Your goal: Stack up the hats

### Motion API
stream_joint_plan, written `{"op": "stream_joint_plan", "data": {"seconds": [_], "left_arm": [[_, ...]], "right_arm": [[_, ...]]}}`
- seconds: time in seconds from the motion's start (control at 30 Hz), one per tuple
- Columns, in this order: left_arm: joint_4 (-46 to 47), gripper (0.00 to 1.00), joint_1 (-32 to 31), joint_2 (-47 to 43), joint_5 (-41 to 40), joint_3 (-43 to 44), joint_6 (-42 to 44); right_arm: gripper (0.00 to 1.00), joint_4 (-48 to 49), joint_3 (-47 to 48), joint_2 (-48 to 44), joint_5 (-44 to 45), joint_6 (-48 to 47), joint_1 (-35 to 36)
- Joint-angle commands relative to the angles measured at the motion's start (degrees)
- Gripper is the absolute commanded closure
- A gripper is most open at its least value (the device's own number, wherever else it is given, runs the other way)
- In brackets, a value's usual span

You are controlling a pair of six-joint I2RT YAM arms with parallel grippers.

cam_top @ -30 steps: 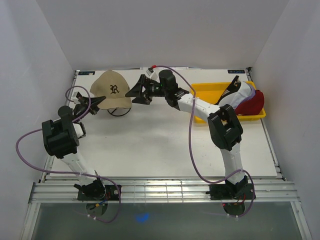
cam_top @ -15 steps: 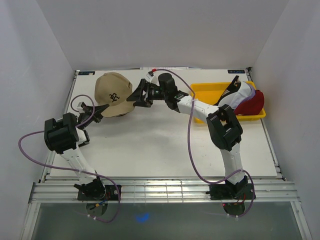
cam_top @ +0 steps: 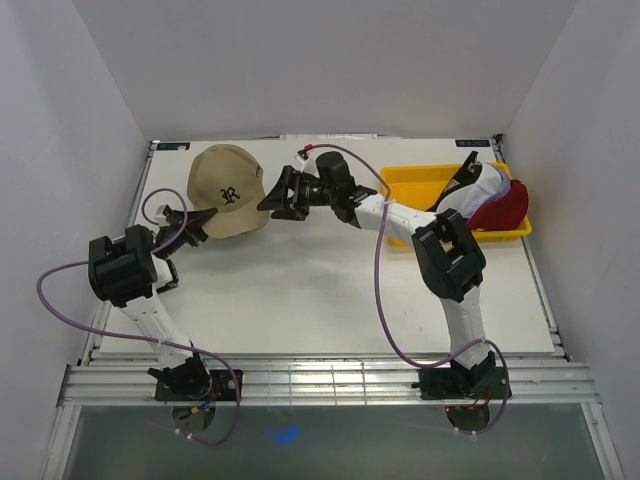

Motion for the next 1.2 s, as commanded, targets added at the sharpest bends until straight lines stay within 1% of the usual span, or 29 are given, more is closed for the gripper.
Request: {"op": "stream_joint_plan", "data": {"seconds": [0.0, 0.07, 0.23, 0.27, 0.33, 0.37, 0.43, 0.47, 0.53, 0.57, 0.63, 0.67, 0.7, 0.8, 1.03, 1.17], "left_arm": [[14.2, 0.64, 0.1, -0.8, 1.6, -0.1, -2.4], [12.9, 0.61, 0.1, -2.0, 2.0, -0.1, -1.1], [4.2, 0.59, 0.1, -6.1, 3.3, 0.5, 4.7], [0.1, 0.58, 0.2, -6.8, 3.4, 0.6, 6.1], [-5.1, 0.57, 0.3, -9.4, 3.6, 0.8, 9.4], [-11.0, 0.57, 0.4, -10.2, 3.6, 0.8, 13.3], [-16.6, 0.57, 0.6, -11.6, 3.3, 1.4, 17.1], [-21.8, 0.57, 0.8, -12.6, 3.4, 1.7, 20.6], [-26.7, 0.56, 1.2, -13.5, 3.1, 2.5, 23.9], [-31.2, 0.56, 1.3, -14.0, 2.9, 2.8, 27.1], [-35.8, 0.56, 1.7, -14.5, 2.5, 3.5, 30.3], [-39.8, 0.56, 1.9, -14.6, 2.3, 3.7, 31.8], [-41.6, 0.56, 2.0, -15.0, 2.2, 3.8, 34.7], [-48.2, 0.55, 2.8, -15.4, 1.2, 4.5, 39.9], [-59.0, 0.55, 3.4, -15.3, -2.0, 7.1, 48.2], [-67.1, 0.53, 3.4, -14.6, -4.3, 9.7, 53.2]], "right_arm": [[0.26, 0.4, -1.0, -1.6, 0.5, -1.8, 0.6], [0.26, 0.3, -1.2, -1.6, 0.5, -2.0, 0.6], [0.27, 0.3, -1.5, -1.4, 0.5, -2.2, 0.6], [0.27, 0.3, -1.5, -1.4, 0.6, -2.3, 0.6], [0.27, 0.0, -1.5, -1.4, 0.7, -2.5, 0.6], [0.28, -0.1, -1.5, -1.4, 0.7, -2.7, 0.7], [0.28, -0.4, -1.5, -1.3, 0.9, -2.9, 0.7], [0.28, -0.5, -1.6, -1.3, 0.9, -3.2, 0.7], [0.28, -0.7, -1.7, -1.3, 1.1, -3.4, 0.8], [0.29, -0.9, -1.8, -1.2, 1.1, -3.6, 0.8], [0.29, -1.1, -1.8, -1.1, 1.2, -3.8, 0.9], [0.29, -1.4, -1.7, -1.1, 1.3, -4.0, 0.9], [0.29, -1.7, -1.6, -0.9, 1.5, -4.4, 0.9], [0.29, -2.7, -1.2, -0.6, 1.8, -5.1, 1.1], [0.3, -3.0, -1.5, -0.2, 1.9, -5.5, 1.2], [0.3, -4.7, -1.2, -0.5, 2.8, -7.0, 1.3]]}}
